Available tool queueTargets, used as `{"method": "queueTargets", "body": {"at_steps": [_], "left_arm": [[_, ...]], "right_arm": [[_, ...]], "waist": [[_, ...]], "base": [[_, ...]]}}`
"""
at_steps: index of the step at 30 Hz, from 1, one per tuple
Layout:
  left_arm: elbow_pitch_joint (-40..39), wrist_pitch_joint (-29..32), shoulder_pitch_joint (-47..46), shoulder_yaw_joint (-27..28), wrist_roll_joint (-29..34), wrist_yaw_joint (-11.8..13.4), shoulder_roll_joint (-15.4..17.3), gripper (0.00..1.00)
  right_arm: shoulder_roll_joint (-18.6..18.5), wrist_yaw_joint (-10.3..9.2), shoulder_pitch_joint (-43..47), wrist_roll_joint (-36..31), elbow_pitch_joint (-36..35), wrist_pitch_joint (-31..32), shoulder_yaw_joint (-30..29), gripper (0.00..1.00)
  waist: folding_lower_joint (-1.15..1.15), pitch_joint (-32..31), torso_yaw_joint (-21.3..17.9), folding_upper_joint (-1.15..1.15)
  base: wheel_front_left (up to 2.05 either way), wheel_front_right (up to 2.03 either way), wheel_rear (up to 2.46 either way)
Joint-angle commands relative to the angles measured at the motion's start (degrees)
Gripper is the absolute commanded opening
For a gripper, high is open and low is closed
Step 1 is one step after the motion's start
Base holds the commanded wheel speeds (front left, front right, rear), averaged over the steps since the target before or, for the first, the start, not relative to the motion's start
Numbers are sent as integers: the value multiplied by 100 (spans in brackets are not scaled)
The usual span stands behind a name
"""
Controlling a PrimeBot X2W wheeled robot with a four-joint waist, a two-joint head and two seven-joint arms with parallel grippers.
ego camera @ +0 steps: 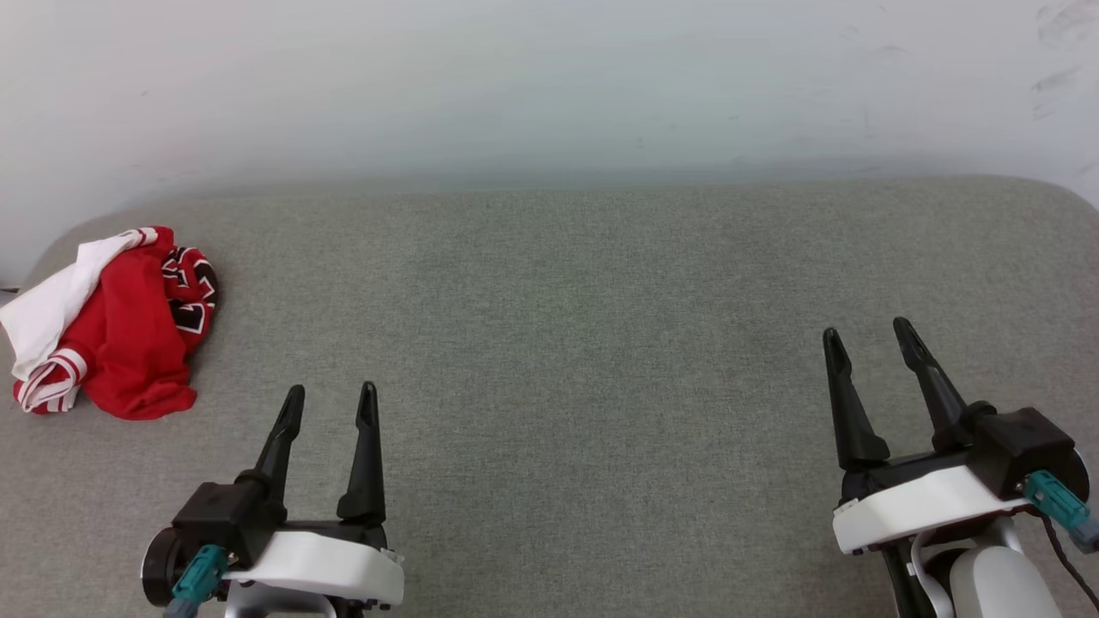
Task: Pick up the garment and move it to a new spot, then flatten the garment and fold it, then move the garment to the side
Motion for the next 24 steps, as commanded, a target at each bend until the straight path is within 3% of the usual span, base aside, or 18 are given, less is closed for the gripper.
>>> {"method": "queueTargets", "body": {"at_steps": [1, 9, 16, 24], "left_arm": [[-67, -50, 22, 34, 45, -24, -19, 100], [-118, -149, 158, 463, 83, -540, -301, 100], [6, -222, 208, 698, 403, -884, -456, 100], [143, -303, 224, 708, 894, -968, -502, 100]], "right_arm": [[-2, -2, -85, -34, -29, -48, 7, 100], [-1, -2, -75, 757, 178, -142, 39, 100], [-1, -2, -148, 341, 464, -225, -52, 100], [0, -2, -185, -143, 562, -302, -93, 100]], "waist": [[0, 4, 1, 0], [0, 32, -3, 0], [0, 61, -11, 0], [0, 68, -28, 0]], "base": [[0, 0, 0], [0, 0, 0], [0, 0, 0], [0, 0, 0]]}}
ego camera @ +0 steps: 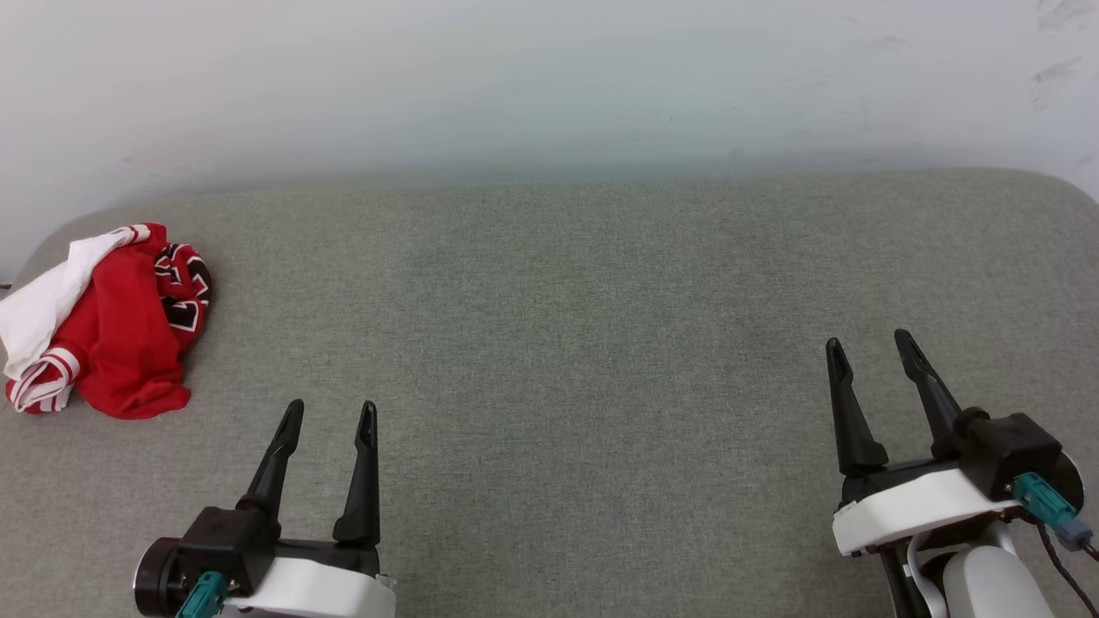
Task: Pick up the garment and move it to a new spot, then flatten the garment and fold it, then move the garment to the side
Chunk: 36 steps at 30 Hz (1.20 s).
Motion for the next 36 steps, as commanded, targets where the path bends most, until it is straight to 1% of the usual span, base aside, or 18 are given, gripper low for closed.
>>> {"method": "queueTargets", "body": {"at_steps": [1, 8, 14, 18, 26, 36], "left_arm": [[-23, -44, 30, 37, 70, -3, -4, 100], [-67, -116, 71, 60, 195, -38, -17, 100], [-25, -121, 77, 61, 37, -45, -17, 100], [1, -121, 52, 95, -38, -45, -17, 100], [45, -114, 49, 228, -77, -46, -17, 100], [57, -111, 139, 335, -30, -51, -18, 100]], "right_arm": [[1, -2, -61, -116, 4, -46, -4, 100], [1, -2, -54, -308, -7, -112, 39, 100], [1, -2, -32, -184, 26, -109, 85, 100], [2, -2, 3, -123, 37, -108, 211, 100], [2, -2, 63, -1, 90, -107, 400, 100], [2, -2, 101, 112, 181, -107, 628, 100]], "waist": [[0, -3, -1, 0], [0, -20, 0, 0], [0, -41, 29, 0], [0, -46, 115, 0], [0, -50, 490, 0], [0, -135, 1235, 0]], "base": [[0, 0, 0], [0, 0, 0], [0, 0, 0], [0, 0, 0], [0, 0, 0], [0, 0, 0]]}}
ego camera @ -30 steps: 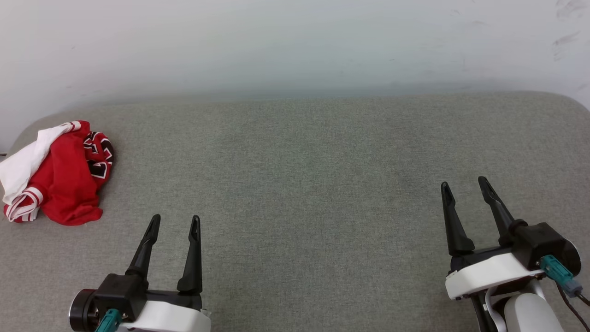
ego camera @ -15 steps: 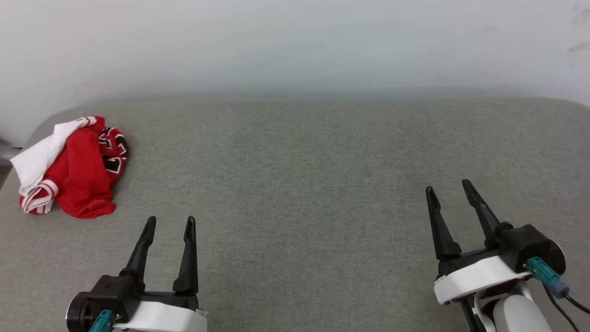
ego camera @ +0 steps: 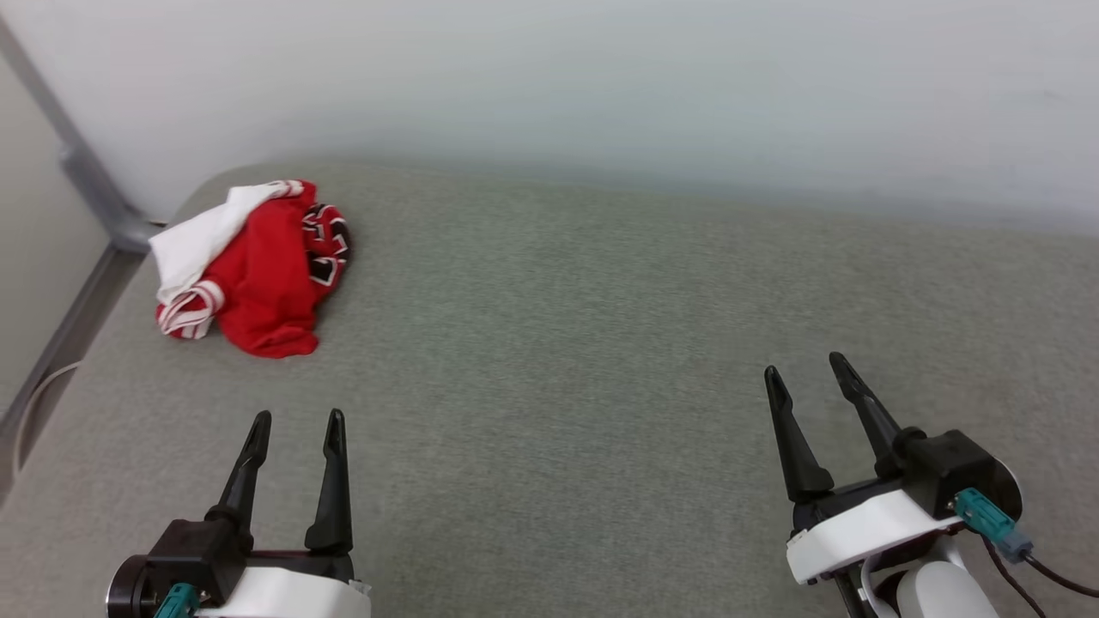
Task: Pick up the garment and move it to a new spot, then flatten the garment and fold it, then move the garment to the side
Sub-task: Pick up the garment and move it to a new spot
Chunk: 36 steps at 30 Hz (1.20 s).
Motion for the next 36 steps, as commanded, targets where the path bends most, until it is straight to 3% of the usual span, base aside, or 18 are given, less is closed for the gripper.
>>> {"method": "queueTargets", "body": {"at_steps": [1, 21, 36], "left_arm": [[-3, -18, 78, 9, 21, -10, -7, 100], [-1, -18, 276, 28, 163, -116, -8, 100], [-22, -18, 265, 169, 148, -149, -8, 100]], "right_arm": [[3, -2, 28, 43, 25, -14, 33, 100], [3, -2, 133, 333, 75, -14, 360, 100], [3, -2, 110, 334, 81, -14, 387, 100]], "waist": [[0, -40, 232, 0], [0, -230, 1295, 0], [0, -174, 1369, 0]], "base": [[0, 0, 0], [0, 0, 0], [0, 0, 0]]}}
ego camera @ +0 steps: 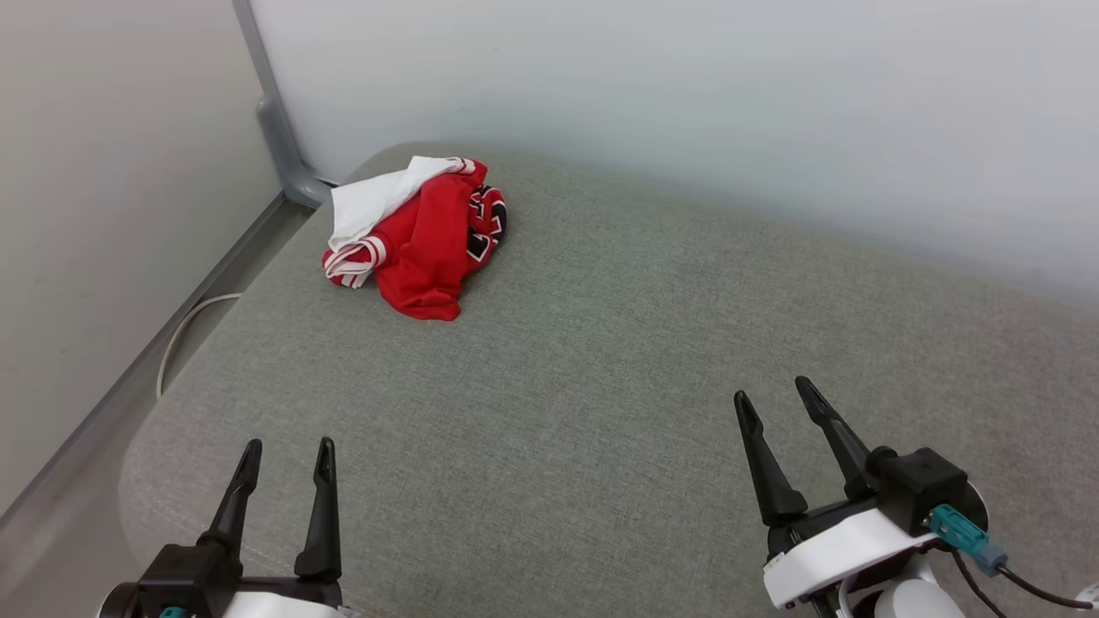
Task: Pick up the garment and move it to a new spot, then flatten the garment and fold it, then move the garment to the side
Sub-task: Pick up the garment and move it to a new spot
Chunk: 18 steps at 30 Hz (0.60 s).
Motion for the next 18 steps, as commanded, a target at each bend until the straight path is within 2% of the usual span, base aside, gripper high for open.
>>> {"method": "queueTargets", "body": {"at_steps": [1, 6, 9, 10, 11, 14, 18], "left_arm": [[13, -16, -27, -4, -82, -19, -8, 100], [141, -16, -209, 17, -204, -27, -7, 100], [531, -15, -416, -369, -401, -32, 245, 100], [656, -16, -576, -483, -519, -32, 370, 100], [945, -16, -1032, -719, -855, -34, 744, 100], [1234, 12, -1625, -922, -1197, -35, 1134, 100], [1542, 407, -2575, -1445, -1676, -36, 1881, 100]], "right_arm": [[3, -4, -34, -38, -11, -14, -3, 100], [3, -3, -85, -143, -40, -14, -20, 100], [2, -4, -149, -292, -99, -14, -110, 100], [2, -4, -162, -348, -149, -14, -163, 100], [2, -4, -221, -541, -327, -14, -289, 100], [2, -4, -285, -704, -532, -13, -454, 100], [1, -4, -363, -960, -855, 73, -558, 100]], "waist": [[0, 29, -25, 0], [0, 198, -145, 0], [0, 420, -263, 0], [0, 510, -298, 0], [0, 856, -447, 0], [0, 1262, -590, 0], [0, 1844, -793, 0]], "base": [[0, 0, 0], [0, 0, 0], [0, 0, 0], [0, 0, 0], [0, 0, 0], [0, 0, 0], [0, 0, 0]]}}
